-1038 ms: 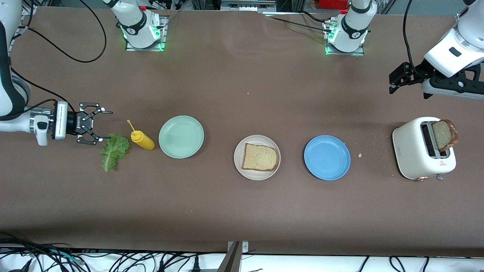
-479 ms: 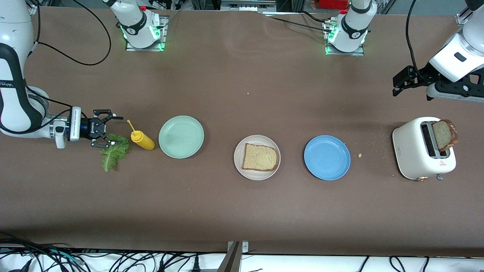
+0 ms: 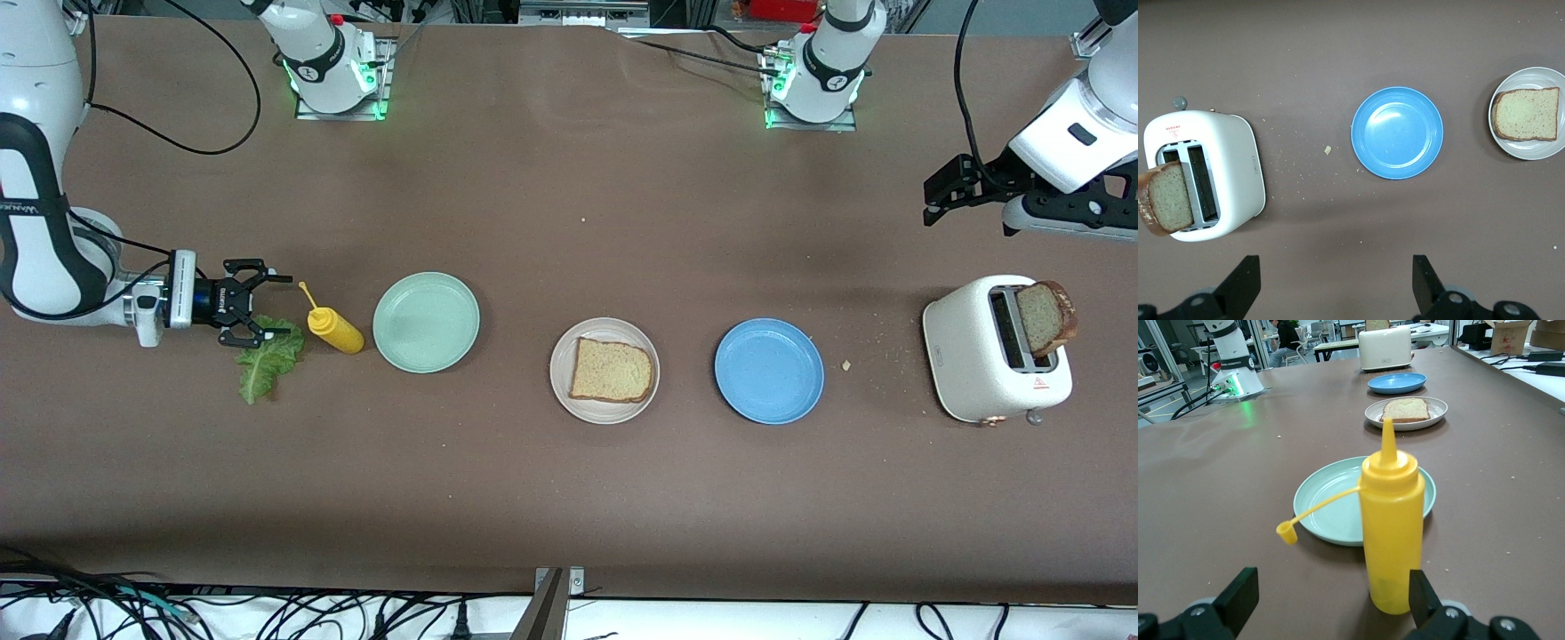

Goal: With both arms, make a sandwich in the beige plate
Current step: 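Close the right gripper on the yellow bottle and lift it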

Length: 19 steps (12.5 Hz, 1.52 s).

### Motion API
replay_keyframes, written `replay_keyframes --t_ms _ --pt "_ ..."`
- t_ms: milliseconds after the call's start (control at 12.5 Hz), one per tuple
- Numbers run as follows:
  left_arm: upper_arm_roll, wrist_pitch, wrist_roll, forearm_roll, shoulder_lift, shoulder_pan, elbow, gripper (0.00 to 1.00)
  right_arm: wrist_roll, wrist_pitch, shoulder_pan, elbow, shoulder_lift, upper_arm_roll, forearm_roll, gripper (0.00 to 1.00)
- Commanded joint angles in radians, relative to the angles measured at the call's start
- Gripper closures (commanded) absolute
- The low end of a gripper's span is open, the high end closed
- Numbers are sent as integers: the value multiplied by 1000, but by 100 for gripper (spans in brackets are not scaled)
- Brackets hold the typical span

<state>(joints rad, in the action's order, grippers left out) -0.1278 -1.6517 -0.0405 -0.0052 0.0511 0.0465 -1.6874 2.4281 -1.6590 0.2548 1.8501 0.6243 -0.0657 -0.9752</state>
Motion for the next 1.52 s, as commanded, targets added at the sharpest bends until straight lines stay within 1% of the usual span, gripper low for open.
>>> replay_keyframes --t_ms 0,240,479,959,1278,1358,1438 --pt "-7 10 2 -16 7 10 -3 0 64 2 9 -19 50 4 -45 0" --pt "-9 10 4 -16 9 10 -5 0 88 -2 1 -32 89 6 -77 0" --pt "-9 10 7 -15 7 10 -5 0 88 -4 -3 -45 95 9 -95 0" --pt "-7 10 8 -16 7 10 -3 0 91 -4 -63 -74 138 15 -195 0" --pt "-7 10 10 -15 7 10 -3 0 89 -4 -81 -86 163 18 -214 0" --pt "-7 10 10 -15 9 10 -3 0 79 -4 -85 -86 163 17 -212 1" --pt "-7 10 10 -15 9 10 -3 0 69 -4 -86 -86 161 17 -212 5"
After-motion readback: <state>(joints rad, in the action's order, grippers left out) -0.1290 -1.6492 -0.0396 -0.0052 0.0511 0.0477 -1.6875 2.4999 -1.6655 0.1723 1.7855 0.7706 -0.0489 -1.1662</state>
